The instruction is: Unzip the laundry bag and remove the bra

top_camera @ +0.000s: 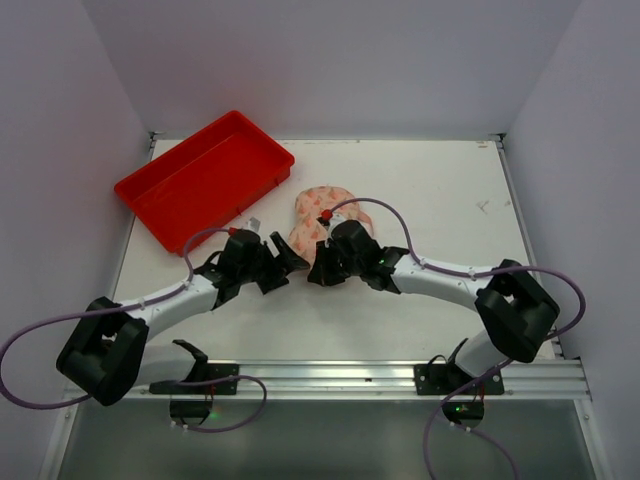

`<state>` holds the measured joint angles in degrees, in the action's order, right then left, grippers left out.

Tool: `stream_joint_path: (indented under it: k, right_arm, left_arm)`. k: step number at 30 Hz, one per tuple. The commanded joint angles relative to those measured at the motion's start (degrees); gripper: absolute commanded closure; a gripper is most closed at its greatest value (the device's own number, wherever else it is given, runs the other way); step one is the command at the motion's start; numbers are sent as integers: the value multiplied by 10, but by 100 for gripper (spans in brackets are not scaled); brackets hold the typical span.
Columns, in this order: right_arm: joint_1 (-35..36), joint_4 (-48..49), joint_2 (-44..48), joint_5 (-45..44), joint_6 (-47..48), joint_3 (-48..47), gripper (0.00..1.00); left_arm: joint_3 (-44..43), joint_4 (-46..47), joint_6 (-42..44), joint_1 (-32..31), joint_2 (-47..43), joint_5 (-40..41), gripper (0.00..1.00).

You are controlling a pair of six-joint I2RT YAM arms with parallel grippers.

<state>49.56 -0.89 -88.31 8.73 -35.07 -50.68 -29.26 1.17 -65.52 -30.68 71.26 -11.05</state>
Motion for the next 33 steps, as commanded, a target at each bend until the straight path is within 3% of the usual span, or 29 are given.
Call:
stream_joint_path:
  k: [1,3,6,8,9,12,14,19,26,29,33]
  right_arm:
    - [4,37,2,5,-6,-18,100]
    - [4,36,5,2,-6,-14,100]
    - [4,30,14,-4,-5,-5,100]
    - [4,25,20,-7,-6,1,100]
    - [4,21,28,-8,-7,7,100]
    - [2,-8,44,-27,2,15,100]
    - [-4,-27,65,-48,8,22,100]
    - [-49,-54,134,-41,11,78,100]
    - [-54,-112,194,-42,40,99,100]
    - [-49,-79,177,8,34,96,100]
    - [-43,0,95,51,-4,65,100]
  left_arm:
    - [2,111,-37,-3,11,10,17]
    - [3,125,-42,-3,13,22,24]
    - [2,145,-47,-3,20,35,45]
    - [1,154,-47,-3,26,38,66]
    - [-4,154,-43,-3,30,33,81]
    - [-10,149,-20,0,34,34,100]
    - [-16,129,-1,7,36,33,100]
    - [-85,29,147,40,80,26,100]
    - [-178,-53,314,79,142,-6,100]
    - [-223,-77,332,93,157,-21,78]
    - [-223,-99,269,103,118,-9,3]
